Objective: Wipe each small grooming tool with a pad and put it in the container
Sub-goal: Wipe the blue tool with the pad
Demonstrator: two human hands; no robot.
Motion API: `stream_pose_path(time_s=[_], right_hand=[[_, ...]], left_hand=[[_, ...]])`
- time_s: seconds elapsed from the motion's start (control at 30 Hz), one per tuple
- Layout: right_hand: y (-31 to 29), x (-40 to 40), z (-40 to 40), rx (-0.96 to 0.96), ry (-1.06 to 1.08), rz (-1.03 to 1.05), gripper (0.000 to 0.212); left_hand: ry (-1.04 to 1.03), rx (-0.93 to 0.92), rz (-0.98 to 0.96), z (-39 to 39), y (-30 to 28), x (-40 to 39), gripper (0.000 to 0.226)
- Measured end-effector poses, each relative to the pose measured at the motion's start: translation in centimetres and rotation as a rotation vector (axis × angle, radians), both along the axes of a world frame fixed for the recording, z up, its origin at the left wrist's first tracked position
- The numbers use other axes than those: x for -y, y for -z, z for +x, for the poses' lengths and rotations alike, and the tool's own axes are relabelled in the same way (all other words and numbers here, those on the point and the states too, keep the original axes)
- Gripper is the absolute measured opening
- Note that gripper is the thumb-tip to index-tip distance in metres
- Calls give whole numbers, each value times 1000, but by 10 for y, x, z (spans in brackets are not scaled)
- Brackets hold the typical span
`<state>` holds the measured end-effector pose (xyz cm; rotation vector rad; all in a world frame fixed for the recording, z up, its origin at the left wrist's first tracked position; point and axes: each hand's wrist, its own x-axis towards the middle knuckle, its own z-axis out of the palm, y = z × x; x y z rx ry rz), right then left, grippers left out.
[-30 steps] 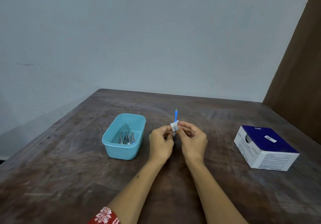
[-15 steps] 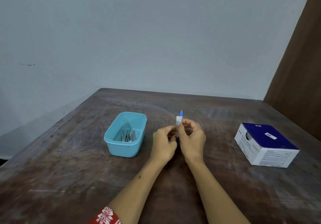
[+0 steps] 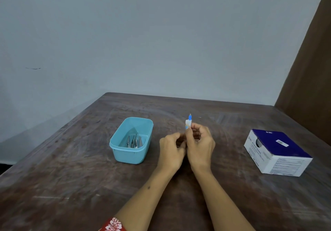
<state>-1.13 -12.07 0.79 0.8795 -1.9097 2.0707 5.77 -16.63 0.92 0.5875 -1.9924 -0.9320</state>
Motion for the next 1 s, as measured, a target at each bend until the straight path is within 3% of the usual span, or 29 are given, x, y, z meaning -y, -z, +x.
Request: stream_pose_path(time_s=[0.2, 0.43, 0.63, 0.83, 1.0], right_hand=[[4, 1, 0, 19, -66, 113, 8], [-2, -2, -1, -59, 61, 10, 9], [2, 0, -1, -23, -16, 114, 7], [-7, -4, 1, -83, 85, -12, 9], [-3, -3, 2, -68, 7, 116, 8]], left_hand=[[-71, -27, -18, 4, -3, 1, 31], [18, 53, -23, 4, -2, -2, 26], [-44, -1, -33, 5, -2, 0, 31], [30, 35, -35, 4, -1, -1, 28], [-35, -16, -53, 6, -3, -1, 31]])
